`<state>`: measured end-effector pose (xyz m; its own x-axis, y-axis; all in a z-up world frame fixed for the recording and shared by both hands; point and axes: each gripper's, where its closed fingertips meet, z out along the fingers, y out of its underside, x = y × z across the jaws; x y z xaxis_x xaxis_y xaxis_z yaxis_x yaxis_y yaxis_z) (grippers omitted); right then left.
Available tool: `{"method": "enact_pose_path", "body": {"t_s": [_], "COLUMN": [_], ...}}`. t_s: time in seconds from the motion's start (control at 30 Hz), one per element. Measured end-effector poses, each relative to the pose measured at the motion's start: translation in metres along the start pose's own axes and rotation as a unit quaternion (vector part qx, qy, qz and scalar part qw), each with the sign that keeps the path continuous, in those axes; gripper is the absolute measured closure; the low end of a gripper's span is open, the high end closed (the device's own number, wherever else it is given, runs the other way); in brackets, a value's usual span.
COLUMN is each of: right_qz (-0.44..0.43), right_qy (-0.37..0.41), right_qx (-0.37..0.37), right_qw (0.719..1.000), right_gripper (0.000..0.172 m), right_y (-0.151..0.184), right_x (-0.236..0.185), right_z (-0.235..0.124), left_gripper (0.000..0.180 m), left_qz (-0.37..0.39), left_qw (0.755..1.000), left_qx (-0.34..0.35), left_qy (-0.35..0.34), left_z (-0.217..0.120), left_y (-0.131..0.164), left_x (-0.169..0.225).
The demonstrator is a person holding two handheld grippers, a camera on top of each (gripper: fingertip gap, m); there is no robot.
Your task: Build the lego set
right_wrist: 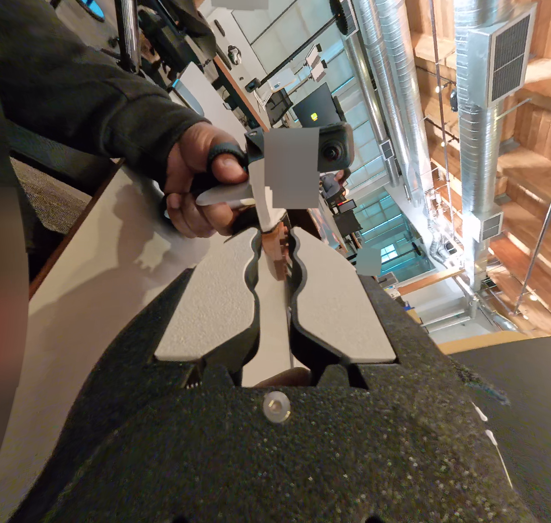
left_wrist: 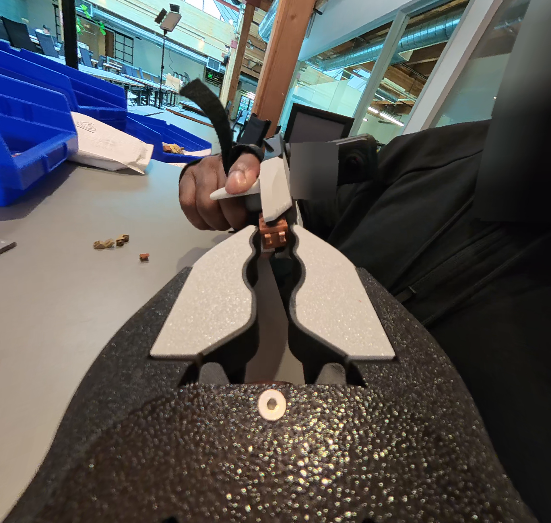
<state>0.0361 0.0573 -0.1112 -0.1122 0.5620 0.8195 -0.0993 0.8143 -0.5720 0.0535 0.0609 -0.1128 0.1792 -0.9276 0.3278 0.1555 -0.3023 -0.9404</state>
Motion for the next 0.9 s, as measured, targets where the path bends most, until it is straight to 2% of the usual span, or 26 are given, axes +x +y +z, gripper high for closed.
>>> {"method": "enact_pose_path", "body": {"t_s": [0.2, 0.47, 0.73, 0.9], "right_qz": [-0.021, -0.061, -0.056, -0.013], "right_qy": [0.038, 0.032, 0.01, 0.002], "right_qx": [-0.009, 0.001, -0.012, 0.004], "right_qw": [0.999, 0.998, 0.998, 1.0], "right_gripper": [0.146, 0.156, 0.157, 0.157], "right_y": [0.007, 0.002, 0.003, 0.001], "right_x": [0.009, 0.001, -0.002, 0.0], "right_z": [-0.002, -0.003, -0.005, -0.005], "left_gripper": [0.164, 0.164, 0.163, 0.16], "left_qz": [0.007, 0.014, 0.022, 0.082], "left_qw": [1.0, 1.0, 0.999, 0.996], "left_qx": [0.011, -0.005, -0.02, -0.011], "left_qy": [-0.009, -0.01, -0.013, -0.036], "left_z": [-0.002, 0.0, 0.002, 0.001], "left_y": [-0.003, 0.001, 0.005, 0.0], "left_x": [-0.002, -0.002, -0.002, -0.002]}}
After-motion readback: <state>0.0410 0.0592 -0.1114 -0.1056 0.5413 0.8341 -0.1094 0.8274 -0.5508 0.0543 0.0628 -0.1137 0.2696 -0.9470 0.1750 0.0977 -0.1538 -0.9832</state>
